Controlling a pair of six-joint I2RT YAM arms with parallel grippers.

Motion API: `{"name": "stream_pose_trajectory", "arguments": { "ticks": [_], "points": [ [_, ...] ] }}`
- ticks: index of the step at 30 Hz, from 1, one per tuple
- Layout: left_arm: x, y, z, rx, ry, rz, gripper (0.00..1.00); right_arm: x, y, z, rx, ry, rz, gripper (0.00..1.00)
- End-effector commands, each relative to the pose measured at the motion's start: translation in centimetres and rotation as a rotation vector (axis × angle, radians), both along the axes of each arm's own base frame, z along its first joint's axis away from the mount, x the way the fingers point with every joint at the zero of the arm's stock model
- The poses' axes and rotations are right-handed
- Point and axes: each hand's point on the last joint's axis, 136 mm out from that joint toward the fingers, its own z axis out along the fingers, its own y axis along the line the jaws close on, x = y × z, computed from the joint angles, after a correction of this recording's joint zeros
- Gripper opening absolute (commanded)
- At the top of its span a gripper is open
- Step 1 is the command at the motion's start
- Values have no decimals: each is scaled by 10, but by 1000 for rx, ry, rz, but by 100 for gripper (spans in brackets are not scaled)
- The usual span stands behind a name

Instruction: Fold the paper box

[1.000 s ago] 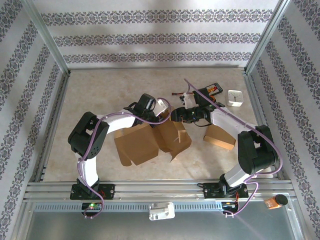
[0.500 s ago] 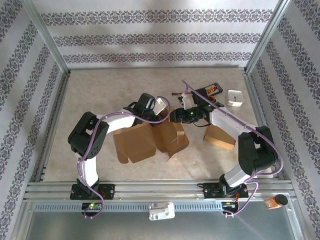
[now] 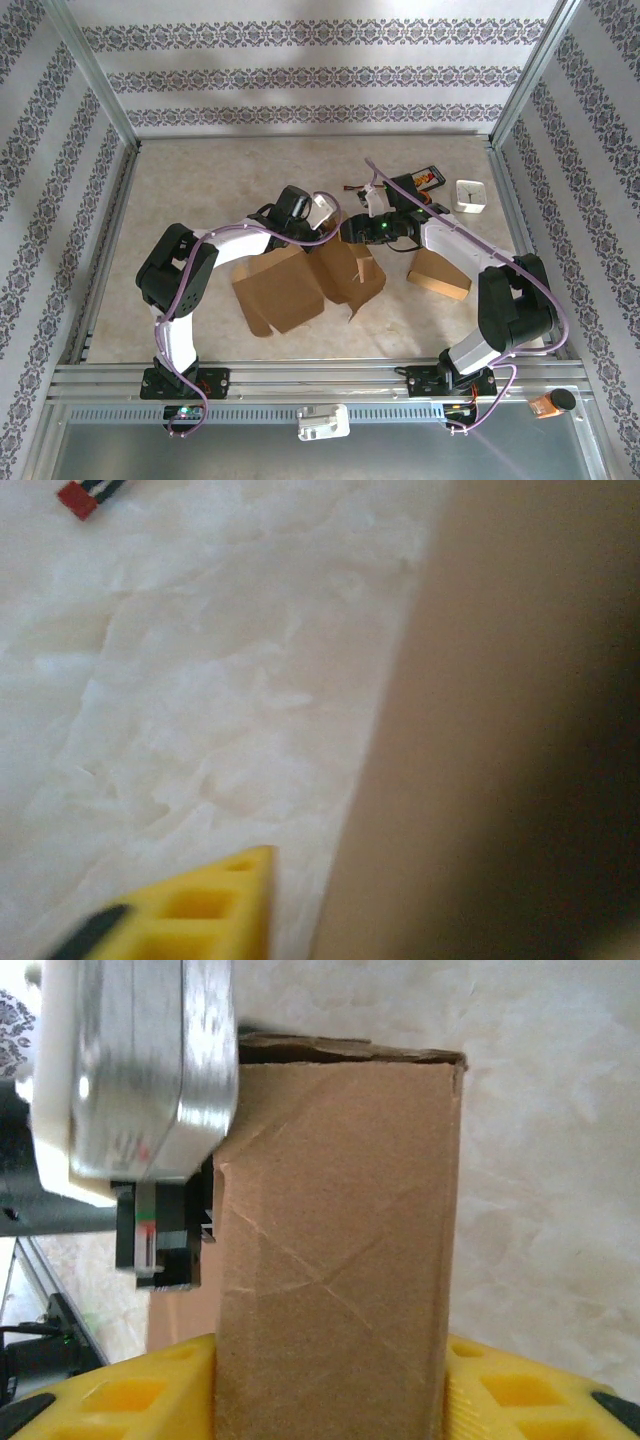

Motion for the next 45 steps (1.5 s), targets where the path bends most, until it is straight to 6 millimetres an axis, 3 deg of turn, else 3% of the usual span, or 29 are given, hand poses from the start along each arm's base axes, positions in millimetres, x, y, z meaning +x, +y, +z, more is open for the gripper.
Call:
{"name": "stream_pose_trajectory", "arguments": {
  "ticks": [1, 7, 12, 14, 16, 20, 25, 29, 31, 33, 38, 41, 45],
  "points": [
    [18, -3, 28, -107, -52, 53, 38, -15, 16, 24, 64, -29, 91, 50],
    [22, -8, 40, -152, -52, 26, 34, -16, 16, 26, 71, -29, 96, 50],
    [20, -13, 38, -168, -28, -7, 8, -17, 17, 27, 75, -28, 97, 51],
    [21, -13, 40, -175, -38, -1, 2, -15, 16, 33, 73, -37, 83, 58],
    [22, -10, 42, -175, -59, 14, 2, -11, 14, 45, 73, -63, 46, 71],
    [31, 4, 48, -137, -144, 76, 2, 2, -8, 91, 18, -174, -138, 81],
    [60, 38, 78, -113, -404, 280, 1, 3, -58, 134, -24, -318, -443, 82],
    [77, 52, 88, -82, -544, 375, 1, -11, -67, 147, 15, -308, -522, 78],
    [78, 51, 80, -48, -565, 381, 6, -18, -63, 143, 36, -269, -531, 78],
    [75, 48, 69, -38, -559, 372, 22, -25, -57, 137, 45, -238, -518, 78],
    [64, 51, 57, -49, -539, 363, 38, -33, -51, 128, 33, -214, -491, 77],
    [56, 56, 66, -73, -562, 364, 39, -33, -49, 125, 20, -202, -482, 77],
    [37, 63, 98, -166, -541, 393, 40, -30, -51, 123, 7, -151, -549, 76]
  ]
}}
